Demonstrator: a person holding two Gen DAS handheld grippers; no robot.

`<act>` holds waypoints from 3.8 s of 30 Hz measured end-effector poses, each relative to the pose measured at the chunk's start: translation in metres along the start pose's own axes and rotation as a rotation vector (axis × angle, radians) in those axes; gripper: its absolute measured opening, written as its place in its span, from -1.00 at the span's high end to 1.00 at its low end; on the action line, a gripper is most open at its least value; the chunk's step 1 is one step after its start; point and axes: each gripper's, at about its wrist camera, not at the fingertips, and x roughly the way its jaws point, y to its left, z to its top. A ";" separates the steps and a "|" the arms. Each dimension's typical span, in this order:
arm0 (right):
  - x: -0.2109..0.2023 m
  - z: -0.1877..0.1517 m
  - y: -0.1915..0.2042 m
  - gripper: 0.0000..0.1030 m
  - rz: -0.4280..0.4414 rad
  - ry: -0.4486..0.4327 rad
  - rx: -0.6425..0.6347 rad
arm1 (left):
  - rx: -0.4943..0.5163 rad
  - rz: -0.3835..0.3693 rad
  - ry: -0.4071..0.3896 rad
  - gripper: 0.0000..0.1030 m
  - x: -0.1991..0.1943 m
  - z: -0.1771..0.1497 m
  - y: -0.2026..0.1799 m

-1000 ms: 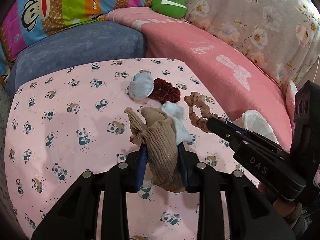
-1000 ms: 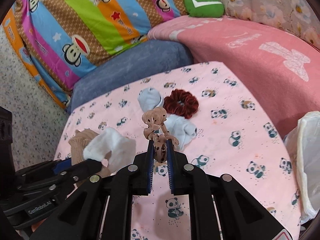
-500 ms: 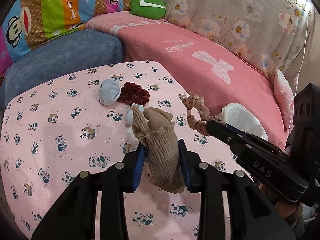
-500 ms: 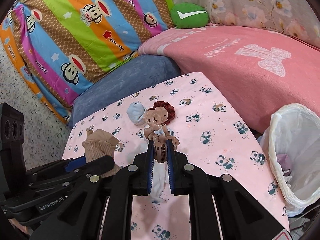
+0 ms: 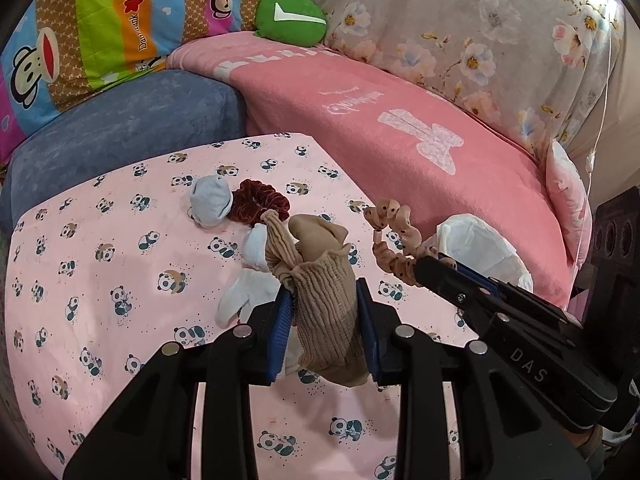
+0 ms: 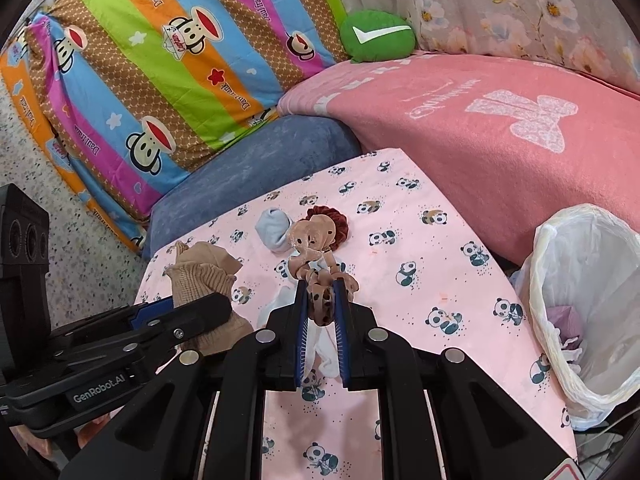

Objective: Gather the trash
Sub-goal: 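Lift and carry the tights with the left tool while the right tool carries the scrunchie to the bin, then open the left tool over the bin while the right tool releases the scrunchie inside, then move both tools back over the remaining items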

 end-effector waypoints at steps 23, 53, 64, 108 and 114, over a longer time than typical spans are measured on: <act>-0.093 0.016 -0.078 0.72 -0.083 -0.168 0.096 | 0.164 -0.080 -0.018 0.42 0.025 0.032 -0.113; -0.167 -0.006 -0.201 0.70 -0.239 -0.262 0.274 | 0.381 -0.194 0.053 0.40 0.076 0.027 -0.244; -0.168 -0.002 -0.215 0.53 -0.269 -0.268 0.297 | 0.289 -0.191 0.037 -0.42 0.081 0.037 -0.238; -0.104 0.013 -0.109 0.27 -0.183 -0.164 0.117 | 0.033 0.031 -0.014 -0.42 0.056 0.026 -0.076; -0.082 0.012 -0.081 0.27 -0.159 -0.124 0.075 | -0.002 0.094 0.001 -0.43 0.058 0.017 -0.044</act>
